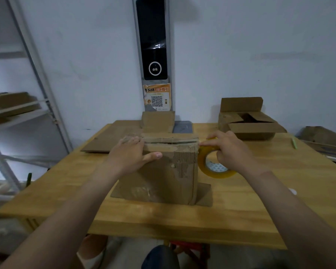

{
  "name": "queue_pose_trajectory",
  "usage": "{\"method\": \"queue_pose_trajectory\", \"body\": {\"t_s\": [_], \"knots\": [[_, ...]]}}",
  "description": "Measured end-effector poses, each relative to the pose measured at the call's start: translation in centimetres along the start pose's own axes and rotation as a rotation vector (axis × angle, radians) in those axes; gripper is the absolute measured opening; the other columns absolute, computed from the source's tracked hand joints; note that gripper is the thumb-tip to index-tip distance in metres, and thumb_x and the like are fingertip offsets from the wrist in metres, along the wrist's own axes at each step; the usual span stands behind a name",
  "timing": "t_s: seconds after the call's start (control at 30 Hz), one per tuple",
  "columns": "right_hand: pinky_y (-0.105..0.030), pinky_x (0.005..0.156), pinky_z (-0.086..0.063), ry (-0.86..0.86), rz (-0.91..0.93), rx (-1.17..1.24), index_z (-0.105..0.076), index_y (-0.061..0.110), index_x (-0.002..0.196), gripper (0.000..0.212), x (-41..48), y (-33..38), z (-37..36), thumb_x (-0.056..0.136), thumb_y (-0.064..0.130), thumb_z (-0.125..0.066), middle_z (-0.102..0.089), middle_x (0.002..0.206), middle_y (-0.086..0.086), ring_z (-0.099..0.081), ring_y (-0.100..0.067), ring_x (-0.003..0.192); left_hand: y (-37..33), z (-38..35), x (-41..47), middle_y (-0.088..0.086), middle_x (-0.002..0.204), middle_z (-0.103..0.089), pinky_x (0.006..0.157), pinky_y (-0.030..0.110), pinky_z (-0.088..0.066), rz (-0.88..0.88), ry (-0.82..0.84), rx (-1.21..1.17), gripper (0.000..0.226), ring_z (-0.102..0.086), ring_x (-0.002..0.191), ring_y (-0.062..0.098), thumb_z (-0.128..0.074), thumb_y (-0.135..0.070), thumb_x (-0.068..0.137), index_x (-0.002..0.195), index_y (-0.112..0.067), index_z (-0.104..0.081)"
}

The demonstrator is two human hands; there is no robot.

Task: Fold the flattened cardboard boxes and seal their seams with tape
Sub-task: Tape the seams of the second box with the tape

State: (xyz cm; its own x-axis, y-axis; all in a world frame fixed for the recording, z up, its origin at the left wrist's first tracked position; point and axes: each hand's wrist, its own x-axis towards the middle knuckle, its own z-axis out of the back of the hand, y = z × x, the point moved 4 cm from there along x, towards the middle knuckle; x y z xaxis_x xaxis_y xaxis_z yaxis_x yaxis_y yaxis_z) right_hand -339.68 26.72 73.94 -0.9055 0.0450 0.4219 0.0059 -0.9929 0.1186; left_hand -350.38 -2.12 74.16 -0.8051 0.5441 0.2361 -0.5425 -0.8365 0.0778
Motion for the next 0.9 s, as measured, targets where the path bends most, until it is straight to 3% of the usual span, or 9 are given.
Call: {"method": "queue_pose_trajectory", "body": {"t_s": [0.07, 0.17, 0.3, 0.4, 0.5, 0.63, 0.73, 0.83, 0.9], "knots": [[-0.042, 0.092, -0.052, -0.001, -0.004, -0.001, -0.058, 0.055, 0.132, 0.071, 0.0, 0.0, 0.0, 0.091, -0.003, -0.055, -0.050, 0.140, 0.016, -0.041, -0.016, 0.118, 0.0, -0.1, 0.2, 0.004, 0.119, -0.060, 0.105, 0.052, -0.042, 0.008, -0.028, -0.062, 0.108, -0.055, 0.120, 0.029, 0.002, -0.107, 0.060, 0.097, -0.022, -0.054], [-0.041, 0.090, -0.052, -0.004, -0.007, 0.007, -0.059, 0.054, 0.132, 0.070, -0.1, 0.0, 0.1, 0.091, -0.004, -0.056, -0.050, 0.140, 0.016, -0.041, -0.016, 0.118, -1.0, 0.1, 0.3, -0.004, 0.097, -0.053, 0.086, 0.046, -0.049, -0.009, -0.056, -0.098, 0.096, -0.058, 0.101, 0.026, -0.003, -0.107, 0.060, 0.085, -0.026, -0.048], [-0.041, 0.091, -0.052, 0.006, -0.019, -0.007, -0.057, 0.054, 0.133, 0.072, -0.1, 0.2, 0.1, 0.091, -0.004, -0.056, -0.050, 0.140, 0.016, -0.040, -0.017, 0.118, -4.1, 1.2, 0.4, -0.007, 0.088, -0.052, 0.061, 0.033, -0.034, -0.073, -0.068, -0.144, 0.081, -0.055, 0.085, 0.017, -0.020, -0.097, 0.070, 0.085, -0.024, -0.050], [-0.043, 0.094, -0.051, 0.009, -0.025, -0.015, -0.057, 0.054, 0.134, 0.071, -0.1, 0.4, 0.3, 0.091, -0.003, -0.056, -0.049, 0.141, 0.015, -0.039, -0.018, 0.121, -7.0, 1.6, 0.9, -0.004, 0.095, -0.057, 0.066, 0.036, -0.040, -0.137, -0.049, -0.139, 0.087, -0.058, 0.088, 0.020, -0.017, -0.096, 0.069, 0.094, -0.022, -0.055], [-0.044, 0.096, -0.049, 0.013, -0.031, -0.025, -0.055, 0.054, 0.135, 0.072, -0.2, 0.6, 0.3, 0.091, -0.003, -0.055, -0.049, 0.143, 0.014, -0.039, -0.019, 0.122, -9.1, 1.6, 1.3, 0.001, 0.115, -0.066, 0.077, 0.038, -0.047, -0.182, -0.045, -0.140, 0.100, -0.063, 0.101, 0.023, -0.015, -0.096, 0.071, 0.113, -0.019, -0.062], [-0.041, 0.098, -0.048, 0.014, -0.028, 0.001, -0.055, 0.055, 0.134, 0.074, -0.3, 0.4, 0.3, 0.091, -0.005, -0.054, -0.049, 0.144, 0.014, -0.040, -0.018, 0.123, -8.4, 1.8, 0.7, 0.007, 0.139, -0.058, 0.097, 0.049, -0.050, -0.136, 0.096, -0.158, 0.113, -0.055, 0.124, 0.027, -0.016, -0.099, 0.069, 0.136, -0.016, -0.056], [-0.039, 0.098, -0.049, 0.019, -0.029, 0.026, -0.056, 0.057, 0.132, 0.073, -0.4, 0.3, 0.3, 0.093, -0.004, -0.054, -0.048, 0.145, 0.015, -0.039, -0.017, 0.125, -4.8, 2.1, -0.1, 0.015, 0.144, -0.054, 0.103, 0.052, -0.047, 0.017, 0.155, -0.105, 0.095, -0.053, 0.130, 0.033, -0.025, -0.090, 0.081, 0.128, -0.016, -0.062], [-0.035, 0.098, -0.048, 0.021, -0.038, 0.039, -0.056, 0.056, 0.133, 0.070, -0.5, 0.5, 0.3, 0.094, -0.003, -0.054, -0.047, 0.145, 0.016, -0.039, -0.016, 0.126, -1.0, 2.2, -0.7, 0.019, 0.151, -0.050, 0.112, 0.055, -0.038, 0.142, 0.170, -0.054, 0.101, -0.044, 0.141, 0.035, -0.018, -0.090, 0.078, 0.121, -0.013, -0.068], [-0.034, 0.097, -0.048, 0.024, -0.030, 0.047, -0.056, 0.055, 0.134, 0.071, -0.5, 0.7, 0.3, 0.094, -0.003, -0.054, -0.047, 0.146, 0.015, -0.039, -0.016, 0.125, 0.0, 2.4, -0.9, 0.017, 0.143, -0.057, 0.113, 0.058, -0.033, 0.167, 0.177, -0.026, 0.107, -0.047, 0.139, 0.034, -0.012, -0.095, 0.066, 0.100, -0.012, -0.071]]}}
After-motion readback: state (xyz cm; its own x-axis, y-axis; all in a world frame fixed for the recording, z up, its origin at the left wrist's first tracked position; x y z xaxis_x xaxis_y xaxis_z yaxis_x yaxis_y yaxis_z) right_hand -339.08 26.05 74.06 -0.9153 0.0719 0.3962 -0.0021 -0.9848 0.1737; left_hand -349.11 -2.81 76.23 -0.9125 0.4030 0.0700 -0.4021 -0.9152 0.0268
